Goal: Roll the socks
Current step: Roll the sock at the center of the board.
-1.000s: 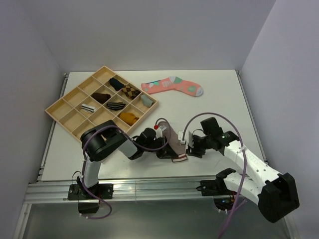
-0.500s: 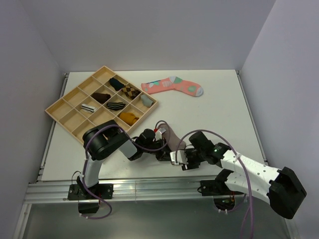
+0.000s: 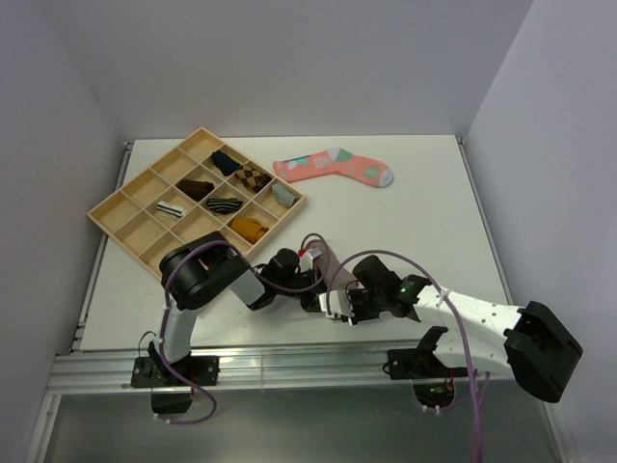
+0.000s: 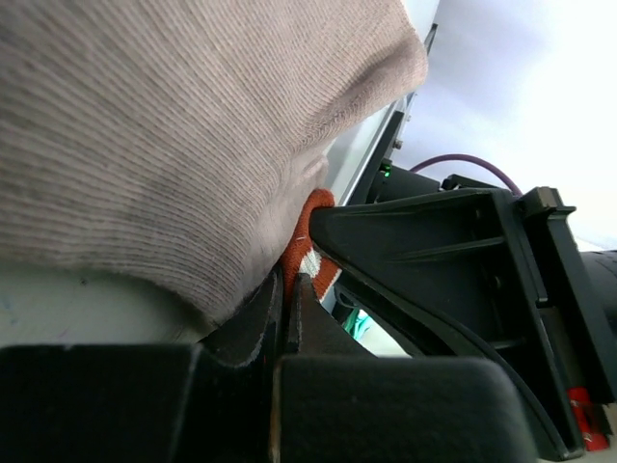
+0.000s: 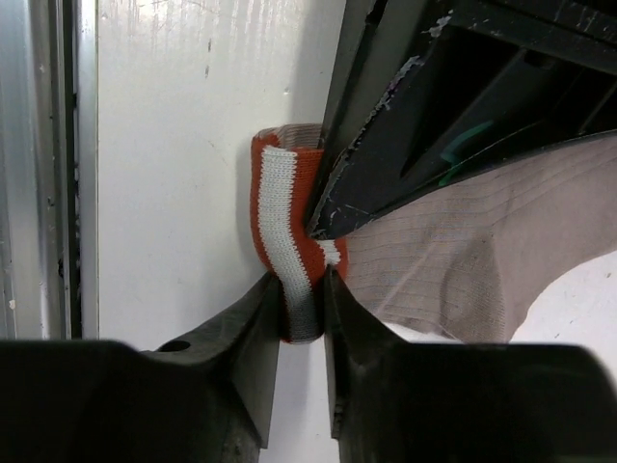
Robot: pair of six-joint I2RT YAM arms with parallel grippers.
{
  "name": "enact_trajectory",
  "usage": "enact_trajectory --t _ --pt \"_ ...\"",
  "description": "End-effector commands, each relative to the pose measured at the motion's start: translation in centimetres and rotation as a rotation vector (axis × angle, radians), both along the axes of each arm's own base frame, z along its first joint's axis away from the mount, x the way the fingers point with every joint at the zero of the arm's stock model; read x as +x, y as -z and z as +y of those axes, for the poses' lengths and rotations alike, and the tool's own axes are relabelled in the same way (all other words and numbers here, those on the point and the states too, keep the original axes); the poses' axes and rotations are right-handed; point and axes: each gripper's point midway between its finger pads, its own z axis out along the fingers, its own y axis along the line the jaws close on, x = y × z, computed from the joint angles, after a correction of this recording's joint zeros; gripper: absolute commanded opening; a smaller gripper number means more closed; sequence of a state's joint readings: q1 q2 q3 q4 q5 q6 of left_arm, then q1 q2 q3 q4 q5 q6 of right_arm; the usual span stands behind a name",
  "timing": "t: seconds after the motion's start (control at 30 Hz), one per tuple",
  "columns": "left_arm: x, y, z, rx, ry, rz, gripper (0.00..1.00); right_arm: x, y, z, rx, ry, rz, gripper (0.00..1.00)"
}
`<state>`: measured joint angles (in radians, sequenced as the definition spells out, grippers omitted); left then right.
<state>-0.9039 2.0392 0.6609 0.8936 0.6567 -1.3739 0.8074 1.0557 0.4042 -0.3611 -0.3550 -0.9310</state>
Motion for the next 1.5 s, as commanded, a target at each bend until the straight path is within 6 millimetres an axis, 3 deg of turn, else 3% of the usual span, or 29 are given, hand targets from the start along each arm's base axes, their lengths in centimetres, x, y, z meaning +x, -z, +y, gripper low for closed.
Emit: enact_trajectory --t 0.0,0.13,0.2,0.23,0.43,0.6,0.73,0.8,0.93,1.03,1.2,1.47 --pt "-0.8 1.3 0.6 0.068 0.039 0.016 0.0 0.2 -0.5 0.5 -0.01 0.01 0.021 0.24" --pt "1.1 0.0 0.4 0.109 0.006 -0.127 0.15 -0.6 -1.1 -0.3 -0.068 0.002 0.075 0.21" --pt "1.9 0.4 1.0 0.176 -0.002 -0.203 0.18 -0.8 -1.6 -0.4 -0.08 -0.002 0.089 0.21" --pt "3.3 -0.7 1.0 0.187 -0.053 -0.275 0.21 -1.4 -1.5 -0.8 -0.095 -0.005 0.116 0.21" --pt "6.5 -3.4 3.4 0.251 -0.219 -0.486 0.26 -2.4 -2.7 -0.9 -0.081 0.001 0.214 0.2" --pt "7.9 -3.7 5.4 0.274 -0.367 -0.524 0.24 -2.3 -2.7 -0.4 -0.09 0.0 0.31 0.19" --pt "7.2 -2.8 7.1 0.279 -0.418 -0.519 0.2 -2.6 -2.4 -0.1 -0.133 -0.017 0.439 0.19" --pt "7.8 -3.4 7.7 0.25 -0.49 -0.546 0.21 -2.2 -3.2 0.9 -0.104 -0.028 0.475 0.19" --pt "6.6 -3.6 9.3 0.228 -0.546 -0.601 0.22 -1.8 -3.1 0.7 -0.131 -0.017 0.607 0.19" --pt "5.7 -4.3 9.4 0.205 -0.555 -0.663 0.23 -0.8 -3.0 0.5 -0.146 0.019 0.706 0.19" --pt "4.7 -5.1 8.2 0.215 -0.493 -0.771 0.24 0.8 -2.1 0.2 -0.175 0.087 0.817 0.18" --pt "2.6 -6.4 4.2 0.142 -0.27 -0.933 0.31 0.9 -0.7 -0.6 -0.233 0.179 0.897 0.19"
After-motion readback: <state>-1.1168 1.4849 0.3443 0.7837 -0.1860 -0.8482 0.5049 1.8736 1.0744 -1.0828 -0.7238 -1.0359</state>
